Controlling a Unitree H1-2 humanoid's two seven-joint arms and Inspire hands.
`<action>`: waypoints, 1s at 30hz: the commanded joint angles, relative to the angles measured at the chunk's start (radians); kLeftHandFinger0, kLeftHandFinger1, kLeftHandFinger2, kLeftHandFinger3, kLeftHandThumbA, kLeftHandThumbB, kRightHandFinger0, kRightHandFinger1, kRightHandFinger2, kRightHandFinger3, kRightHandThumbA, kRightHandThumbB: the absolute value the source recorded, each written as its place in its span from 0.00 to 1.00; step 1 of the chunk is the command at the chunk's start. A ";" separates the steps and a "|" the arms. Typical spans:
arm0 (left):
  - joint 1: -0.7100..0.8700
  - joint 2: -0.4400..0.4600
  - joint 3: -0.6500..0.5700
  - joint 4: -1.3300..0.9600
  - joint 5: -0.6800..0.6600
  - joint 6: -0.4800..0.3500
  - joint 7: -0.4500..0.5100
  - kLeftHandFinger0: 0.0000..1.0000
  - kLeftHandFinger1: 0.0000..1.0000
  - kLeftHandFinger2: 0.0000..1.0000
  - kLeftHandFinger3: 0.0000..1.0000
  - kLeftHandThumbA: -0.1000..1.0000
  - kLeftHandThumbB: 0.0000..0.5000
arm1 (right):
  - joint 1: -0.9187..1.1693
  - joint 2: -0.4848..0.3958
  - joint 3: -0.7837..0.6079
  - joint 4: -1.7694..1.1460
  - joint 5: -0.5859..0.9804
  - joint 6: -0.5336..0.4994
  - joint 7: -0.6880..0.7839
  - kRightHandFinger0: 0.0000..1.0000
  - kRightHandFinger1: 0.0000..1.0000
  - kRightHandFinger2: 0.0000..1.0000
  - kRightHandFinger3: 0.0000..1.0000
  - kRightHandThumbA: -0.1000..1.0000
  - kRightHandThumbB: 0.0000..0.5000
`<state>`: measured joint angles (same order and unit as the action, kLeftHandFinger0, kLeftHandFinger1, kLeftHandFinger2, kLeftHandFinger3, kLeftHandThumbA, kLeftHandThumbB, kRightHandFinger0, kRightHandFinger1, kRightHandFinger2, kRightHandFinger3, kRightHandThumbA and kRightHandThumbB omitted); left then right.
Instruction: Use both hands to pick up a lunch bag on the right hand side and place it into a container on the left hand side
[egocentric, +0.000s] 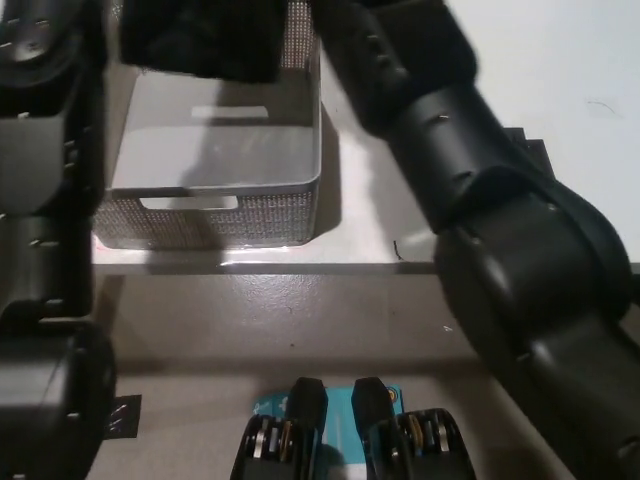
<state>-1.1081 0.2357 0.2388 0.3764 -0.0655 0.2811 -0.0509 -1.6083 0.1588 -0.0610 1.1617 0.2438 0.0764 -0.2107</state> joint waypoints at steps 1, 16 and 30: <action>-0.048 0.003 -0.003 -0.118 -0.048 -0.068 -0.010 1.00 1.00 1.00 1.00 1.00 0.47 | -0.131 0.095 0.039 0.048 -0.027 -0.117 0.179 1.00 1.00 1.00 1.00 1.00 0.23; 0.051 -0.030 -0.023 -0.031 -0.047 -0.011 -0.016 1.00 1.00 1.00 1.00 1.00 0.53 | -0.033 0.101 0.020 0.141 -0.029 -0.118 0.172 1.00 1.00 1.00 1.00 1.00 0.24; 0.143 0.239 -0.287 0.221 0.073 0.028 -0.291 1.00 1.00 1.00 1.00 1.00 0.50 | 0.073 -0.065 0.495 0.211 -0.445 0.009 0.538 1.00 1.00 1.00 1.00 0.84 0.15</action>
<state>-0.9480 0.3019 0.0813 0.5376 -0.0559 0.2806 -0.0950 -1.4730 0.1409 0.1307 1.3764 0.1292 0.0187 -0.0764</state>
